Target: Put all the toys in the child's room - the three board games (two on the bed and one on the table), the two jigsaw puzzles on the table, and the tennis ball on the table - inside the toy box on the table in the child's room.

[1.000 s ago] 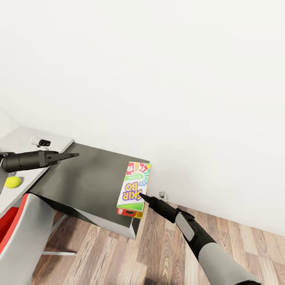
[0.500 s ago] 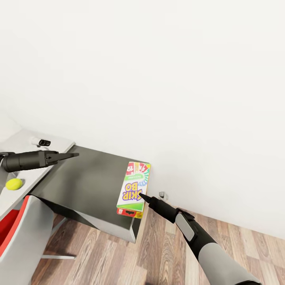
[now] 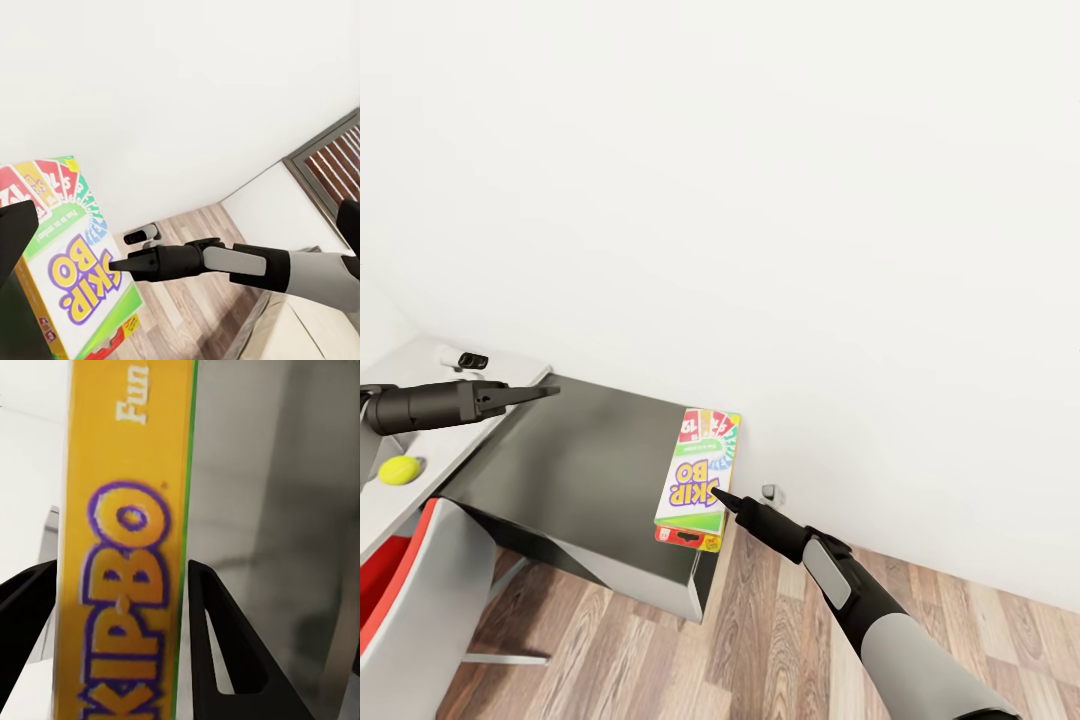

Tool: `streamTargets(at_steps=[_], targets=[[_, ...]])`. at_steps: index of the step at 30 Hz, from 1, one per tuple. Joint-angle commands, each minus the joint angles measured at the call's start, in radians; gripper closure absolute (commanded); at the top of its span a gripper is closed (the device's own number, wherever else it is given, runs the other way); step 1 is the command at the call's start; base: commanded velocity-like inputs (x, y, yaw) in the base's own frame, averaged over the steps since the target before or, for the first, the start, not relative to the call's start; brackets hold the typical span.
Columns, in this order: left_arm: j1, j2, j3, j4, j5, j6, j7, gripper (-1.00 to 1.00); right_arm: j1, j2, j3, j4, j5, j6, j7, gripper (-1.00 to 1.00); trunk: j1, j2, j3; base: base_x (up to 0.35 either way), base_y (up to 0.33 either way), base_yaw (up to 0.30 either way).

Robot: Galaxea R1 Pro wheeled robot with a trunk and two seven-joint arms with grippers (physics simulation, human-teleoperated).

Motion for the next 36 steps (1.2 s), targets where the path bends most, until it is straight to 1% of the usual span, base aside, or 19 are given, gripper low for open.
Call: streamTargets(at_steps=[1,19,27,36], targets=[[-0.001,0.0,0.0,0.0,0.001,0.011,-0.003,-1.0,-0.001,0.0,0.001,0.0,-0.01,0.009,0.0,1.0,0.001,-0.002,0.0,0.0,0.0,0.0],[-0.001,0.001,-0.004,-0.001,0.001,0.011,-0.003,-1.0,-0.001,0.0,0.001,0.0,-0.01,0.006,0.0,1.0,0.001,-0.002,0.03,-0.001,0.0,0.0],[-0.001,0.001,-0.004,-0.001,0.001,0.011,-0.003,-1.0,-0.001,-0.001,0.001,0.0,-0.01,0.006,0.0,1.0,0.001,-0.002,0.043,-0.187,0.0,0.0],[-0.001,0.004,-0.002,-0.001,0.001,0.011,-0.003,-1.0,-0.001,0.0,0.001,0.0,-0.01,0.005,0.0,1.0,0.001,-0.002,0.057,-0.019,0.0,0.0]])
